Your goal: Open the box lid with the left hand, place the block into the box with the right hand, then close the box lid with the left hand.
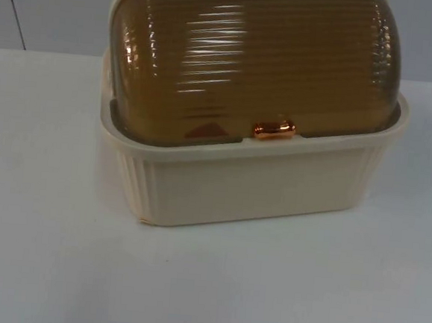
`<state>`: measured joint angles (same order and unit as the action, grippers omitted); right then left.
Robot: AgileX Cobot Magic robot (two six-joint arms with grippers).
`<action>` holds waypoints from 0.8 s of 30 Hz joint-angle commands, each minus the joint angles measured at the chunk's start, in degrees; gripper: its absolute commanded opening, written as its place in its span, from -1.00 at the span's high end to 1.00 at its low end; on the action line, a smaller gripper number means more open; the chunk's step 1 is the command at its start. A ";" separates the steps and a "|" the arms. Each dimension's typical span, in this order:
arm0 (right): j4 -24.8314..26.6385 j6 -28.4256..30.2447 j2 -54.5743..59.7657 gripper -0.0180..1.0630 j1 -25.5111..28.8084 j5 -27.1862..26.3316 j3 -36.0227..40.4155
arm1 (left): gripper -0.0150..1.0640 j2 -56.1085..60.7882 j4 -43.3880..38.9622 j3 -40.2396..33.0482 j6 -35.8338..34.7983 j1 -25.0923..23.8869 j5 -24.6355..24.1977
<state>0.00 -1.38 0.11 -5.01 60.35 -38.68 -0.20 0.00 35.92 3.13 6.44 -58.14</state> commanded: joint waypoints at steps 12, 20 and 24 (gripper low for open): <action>-2.94 0.37 -0.11 -0.98 -0.22 0.33 7.43 | -0.97 0.20 0.00 -5.99 -0.09 0.38 -0.10; -2.94 0.37 -0.11 -0.98 -0.22 1.39 9.19 | -0.97 0.20 -1.23 -7.62 -0.21 0.38 -3.58; -2.94 0.37 -0.11 -0.98 -0.22 1.39 9.19 | -0.97 0.20 -1.23 -7.57 -0.56 0.38 -3.43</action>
<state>-2.78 -1.38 0.11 -5.01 61.82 -29.67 -0.20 -0.85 28.56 3.24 6.44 -61.43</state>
